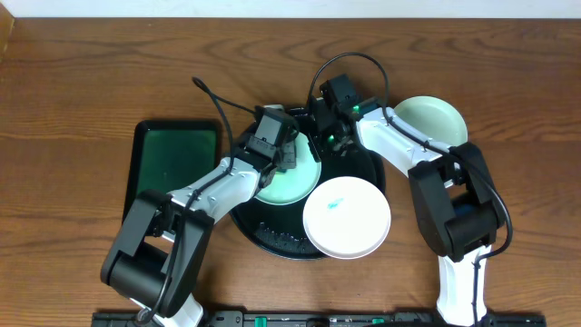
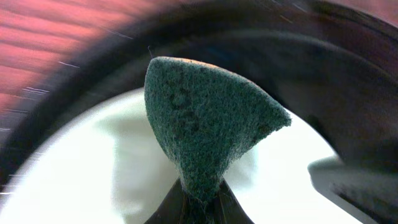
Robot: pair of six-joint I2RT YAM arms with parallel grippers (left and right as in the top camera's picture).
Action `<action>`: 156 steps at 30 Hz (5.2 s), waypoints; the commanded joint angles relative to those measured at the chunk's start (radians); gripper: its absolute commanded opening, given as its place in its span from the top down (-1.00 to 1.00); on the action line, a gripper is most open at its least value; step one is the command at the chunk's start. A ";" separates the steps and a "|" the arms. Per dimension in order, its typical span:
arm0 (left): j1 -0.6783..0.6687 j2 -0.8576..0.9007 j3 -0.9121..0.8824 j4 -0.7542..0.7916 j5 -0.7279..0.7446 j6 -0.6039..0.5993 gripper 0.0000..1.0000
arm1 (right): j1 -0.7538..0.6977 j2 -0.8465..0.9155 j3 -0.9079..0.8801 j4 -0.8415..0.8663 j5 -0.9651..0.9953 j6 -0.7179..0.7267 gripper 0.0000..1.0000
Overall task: Clean dirty plates on tray and stack at the side
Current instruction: 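Scrub the second mint plate with the sponge while the right gripper holds it, then stack the second mint plate onto the first with the right gripper, then grasp the white plate with the right gripper and pull it to tray center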
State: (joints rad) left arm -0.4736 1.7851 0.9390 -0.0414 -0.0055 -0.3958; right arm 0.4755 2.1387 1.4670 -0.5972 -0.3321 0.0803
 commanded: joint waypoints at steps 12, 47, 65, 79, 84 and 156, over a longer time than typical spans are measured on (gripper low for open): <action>0.035 0.014 -0.007 -0.213 -0.317 0.074 0.85 | 0.011 0.046 -0.010 -0.029 0.040 -0.008 0.98; 0.052 0.002 -0.007 -0.132 0.082 0.071 0.86 | 0.011 0.046 -0.010 -0.033 0.043 -0.022 0.98; 0.117 -0.436 -0.007 -0.375 -0.360 0.008 0.85 | 0.016 -0.032 0.011 0.002 0.113 -0.085 0.98; 0.529 -0.459 -0.008 -0.435 -0.027 -0.014 0.86 | 0.258 -0.351 0.012 -0.003 0.932 -0.390 0.98; 0.576 -0.459 -0.008 -0.467 -0.027 -0.014 0.86 | 0.382 -0.362 0.012 0.080 1.199 -0.640 0.98; 0.580 -0.459 -0.008 -0.481 -0.031 -0.013 0.85 | -0.618 -0.530 -0.283 -0.063 -0.024 -0.003 -0.47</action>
State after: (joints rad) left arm 0.1020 1.3277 0.9352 -0.5198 -0.0319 -0.3969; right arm -0.1841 1.7336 1.1461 -0.6117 -0.3298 0.0330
